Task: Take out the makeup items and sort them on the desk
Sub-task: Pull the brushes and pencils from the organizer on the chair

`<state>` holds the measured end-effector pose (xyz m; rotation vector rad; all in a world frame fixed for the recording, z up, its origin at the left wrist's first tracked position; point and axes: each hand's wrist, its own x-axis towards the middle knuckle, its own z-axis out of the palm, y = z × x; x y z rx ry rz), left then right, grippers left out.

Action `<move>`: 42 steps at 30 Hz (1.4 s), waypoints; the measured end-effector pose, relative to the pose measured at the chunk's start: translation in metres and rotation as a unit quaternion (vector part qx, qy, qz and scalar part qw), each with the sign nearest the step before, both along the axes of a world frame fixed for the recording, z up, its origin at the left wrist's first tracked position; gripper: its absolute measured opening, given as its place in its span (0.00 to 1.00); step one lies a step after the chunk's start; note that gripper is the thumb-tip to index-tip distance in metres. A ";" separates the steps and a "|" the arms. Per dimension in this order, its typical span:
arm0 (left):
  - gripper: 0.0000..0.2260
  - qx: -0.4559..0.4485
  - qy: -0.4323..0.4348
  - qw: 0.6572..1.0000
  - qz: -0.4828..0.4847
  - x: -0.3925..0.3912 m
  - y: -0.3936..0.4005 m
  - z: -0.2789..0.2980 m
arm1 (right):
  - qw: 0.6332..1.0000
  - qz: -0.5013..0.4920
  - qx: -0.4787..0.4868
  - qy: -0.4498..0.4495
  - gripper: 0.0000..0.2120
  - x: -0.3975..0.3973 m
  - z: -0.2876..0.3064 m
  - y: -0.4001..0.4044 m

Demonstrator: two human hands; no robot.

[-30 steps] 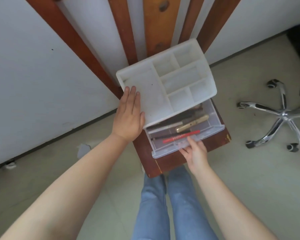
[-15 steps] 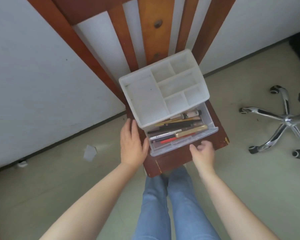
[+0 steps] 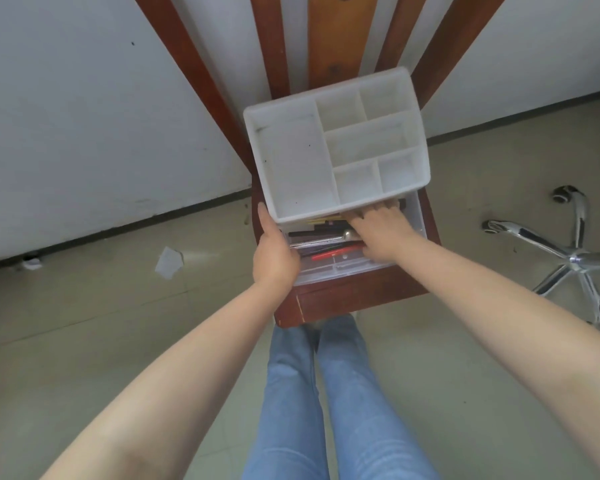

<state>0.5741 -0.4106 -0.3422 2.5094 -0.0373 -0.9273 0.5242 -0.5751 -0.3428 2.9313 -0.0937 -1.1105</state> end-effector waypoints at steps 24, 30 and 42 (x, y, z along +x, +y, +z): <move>0.37 -0.012 -0.005 1.000 0.027 0.004 -0.005 0.002 | 0.997 0.006 0.036 -0.071 0.15 -0.014 0.010 0.006; 0.37 -0.011 -0.001 0.999 0.031 0.006 -0.007 0.005 | 0.997 0.026 -0.002 -0.077 0.16 -0.003 0.014 0.008; 0.35 -0.015 -0.002 1.000 0.020 0.004 -0.004 0.007 | 0.997 0.059 0.030 -0.039 0.18 0.002 -0.006 0.033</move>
